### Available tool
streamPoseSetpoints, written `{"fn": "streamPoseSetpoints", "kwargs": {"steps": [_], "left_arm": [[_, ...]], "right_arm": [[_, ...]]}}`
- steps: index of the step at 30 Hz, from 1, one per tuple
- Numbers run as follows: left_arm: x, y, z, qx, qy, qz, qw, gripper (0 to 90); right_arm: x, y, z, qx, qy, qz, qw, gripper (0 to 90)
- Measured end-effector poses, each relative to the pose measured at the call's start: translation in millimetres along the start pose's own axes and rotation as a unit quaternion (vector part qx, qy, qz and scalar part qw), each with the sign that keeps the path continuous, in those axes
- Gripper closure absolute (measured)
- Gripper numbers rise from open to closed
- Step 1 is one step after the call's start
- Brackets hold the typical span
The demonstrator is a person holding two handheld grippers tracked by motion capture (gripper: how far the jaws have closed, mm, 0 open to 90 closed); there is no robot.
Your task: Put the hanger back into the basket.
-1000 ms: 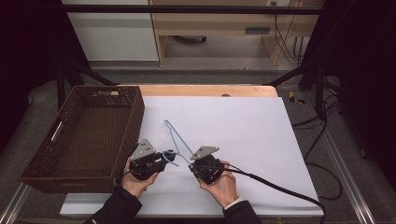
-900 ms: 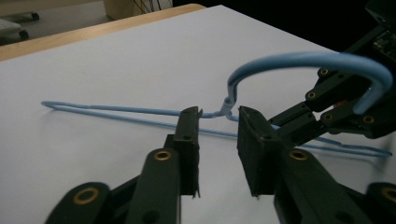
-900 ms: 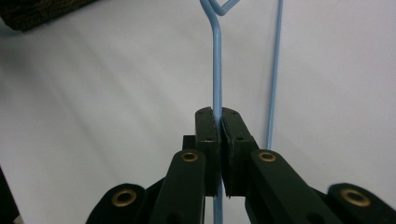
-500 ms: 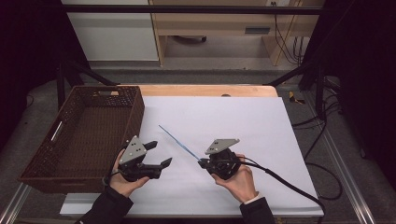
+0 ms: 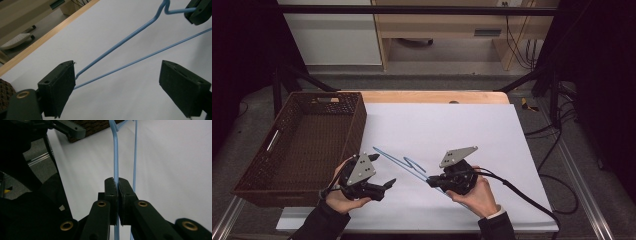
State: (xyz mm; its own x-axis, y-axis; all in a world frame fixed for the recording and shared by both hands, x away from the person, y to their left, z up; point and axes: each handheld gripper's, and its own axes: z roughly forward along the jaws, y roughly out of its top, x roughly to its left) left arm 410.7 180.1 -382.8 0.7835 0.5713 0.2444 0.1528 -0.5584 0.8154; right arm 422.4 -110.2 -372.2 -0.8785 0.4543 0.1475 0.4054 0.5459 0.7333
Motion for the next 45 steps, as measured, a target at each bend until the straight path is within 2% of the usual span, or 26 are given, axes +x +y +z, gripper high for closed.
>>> {"fn": "streamPoseSetpoints", "kwargs": {"steps": [1, 2, 4, 6, 8, 9, 11, 17, 20, 27, 28, 29, 32, 35, 37, 39, 41, 45], "left_arm": [[-1.5, -0.1, 1.7, 0.006, 0.002, 0.014, 0.9999, 15.2], [-1.5, -0.1, 1.7, 0.006, 0.002, 0.014, 0.9999, 16.0], [-3.2, 1.1, 4.5, 0.009, 0.006, 0.031, 0.9995, 17.9], [-3.9, 1.4, 5.8, 0.008, 0.007, 0.034, 0.9994, 20.7], [-4.5, 1.5, 9.0, 0.011, 0.009, 0.043, 0.999, 22.6], [-5.8, 0.9, 12.5, 0.017, 0.011, 0.054, 0.9983, 26.3], [-6.6, 0.8, 14.9, 0.023, 0.01, 0.06, 0.9979, 28.1], [-10.9, 0.3, 23.6, 0.031, 0.018, 0.092, 0.9952, 43.9], [-14.0, -0.5, 25.1, 0.033, 0.026, 0.11, 0.993, 51.3], [-18.9, -1.5, 27.1, 0.037, 0.039, 0.131, 0.99, 68.5], [-19.7, -1.8, 27.6, 0.035, 0.041, 0.132, 0.9898, 68.5], [-20.3, -1.9, 27.8, 0.036, 0.043, 0.137, 0.989, 72.8], [-22.2, -2.0, 27.5, 0.036, 0.05, 0.15, 0.9868, 74.7], [-23.0, -1.6, 27.0, 0.035, 0.053, 0.152, 0.9864, 75.4], [-24.5, -0.6, 25.1, 0.038, 0.06, 0.166, 0.9836, 76.9], [-25.3, -0.2, 24.7, 0.035, 0.063, 0.169, 0.9829, 78.1], [-27.6, 2.2, 21.9, 0.039, 0.071, 0.18, 0.9804, 79.4], [-30.4, 3.3, 21.4, 0.042, 0.073, 0.187, 0.9787, 82.1]], "right_arm": [[0.5, -0.4, 0.1, 0.001, 0.006, 0.0, 1.0, 87.9], [0.5, -0.4, 0.1, 0.001, 0.006, 0.0, 1.0, 87.9], [1.5, -0.5, 1.7, 0.002, 0.016, 0.0, 0.9999, 87.9], [1.9, -0.4, 2.4, 0.002, 0.018, -0.001, 0.9998, 87.9], [1.8, -0.4, 3.8, -0.001, 0.024, 0.001, 0.9997, 87.9], [2.1, -0.6, 4.0, 0.003, 0.027, -0.001, 0.9996, 87.9], [2.4, -0.7, 4.5, 0.003, 0.031, 0.0, 0.9995, 87.9], [1.7, -1.4, 9.6, 0.008, 0.044, -0.002, 0.999, 87.9], [1.9, -1.4, 10.3, 0.009, 0.047, 0.0, 0.9988, 87.9], [1.8, -1.5, 10.8, 0.01, 0.058, 0.003, 0.9982, 87.8], [1.8, -1.5, 10.8, 0.01, 0.058, 0.003, 0.9982, 87.8], [1.8, -1.5, 10.9, 0.012, 0.059, 0.004, 0.9982, 87.8], [1.5, -1.5, 11.0, 0.012, 0.06, 0.005, 0.9981, 87.8], [1.5, -1.4, 10.9, 0.009, 0.06, 0.006, 0.9981, 87.8], [1.7, -1.1, 9.2, 0.007, 0.056, 0.005, 0.9984, 87.7], [1.4, -1.1, 9.0, 0.005, 0.056, 0.004, 0.9984, 87.7], [1.7, -0.6, 5.7, -0.004, 0.043, -0.001, 0.9991, 87.5], [2.2, -0.1, 1.4, -0.012, 0.026, -0.005, 0.9996, 87.2]]}}
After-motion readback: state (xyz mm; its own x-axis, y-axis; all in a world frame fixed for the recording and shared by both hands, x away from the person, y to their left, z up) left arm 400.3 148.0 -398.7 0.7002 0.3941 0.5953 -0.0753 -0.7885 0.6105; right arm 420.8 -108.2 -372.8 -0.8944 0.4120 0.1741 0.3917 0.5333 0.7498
